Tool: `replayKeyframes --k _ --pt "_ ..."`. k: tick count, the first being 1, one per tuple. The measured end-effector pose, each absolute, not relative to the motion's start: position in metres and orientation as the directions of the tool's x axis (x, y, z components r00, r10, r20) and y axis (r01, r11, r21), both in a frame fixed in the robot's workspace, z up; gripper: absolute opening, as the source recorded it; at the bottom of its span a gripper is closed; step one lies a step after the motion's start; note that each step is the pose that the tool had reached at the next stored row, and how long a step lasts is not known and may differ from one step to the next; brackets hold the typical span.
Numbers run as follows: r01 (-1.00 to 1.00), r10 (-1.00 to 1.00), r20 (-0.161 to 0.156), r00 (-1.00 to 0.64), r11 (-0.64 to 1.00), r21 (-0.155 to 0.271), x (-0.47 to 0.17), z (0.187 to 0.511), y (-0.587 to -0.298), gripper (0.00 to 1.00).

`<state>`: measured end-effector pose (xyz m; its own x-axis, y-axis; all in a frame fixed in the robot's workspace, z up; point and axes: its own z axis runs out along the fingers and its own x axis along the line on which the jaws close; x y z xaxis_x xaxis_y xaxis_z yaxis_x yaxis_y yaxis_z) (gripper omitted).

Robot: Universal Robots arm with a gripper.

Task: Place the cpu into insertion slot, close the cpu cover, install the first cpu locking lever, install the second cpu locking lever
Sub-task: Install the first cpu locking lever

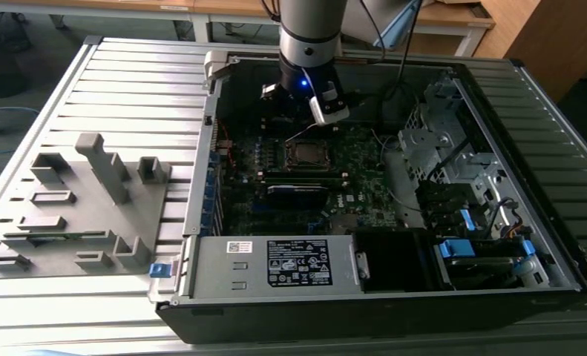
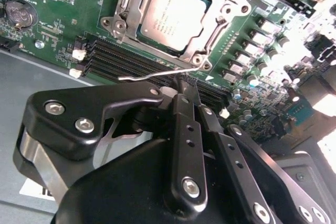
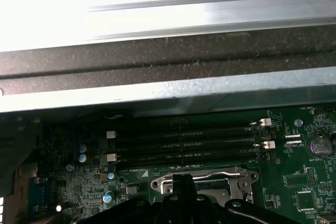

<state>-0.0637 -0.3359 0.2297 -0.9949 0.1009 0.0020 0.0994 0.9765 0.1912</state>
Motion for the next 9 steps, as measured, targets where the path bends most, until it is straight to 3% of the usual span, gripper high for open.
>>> replayKeyframes --k 9 --pt "0.099 0.101 0.002 -0.995 0.976 0.191 -0.0627 0.2297 -0.3357 0.11"
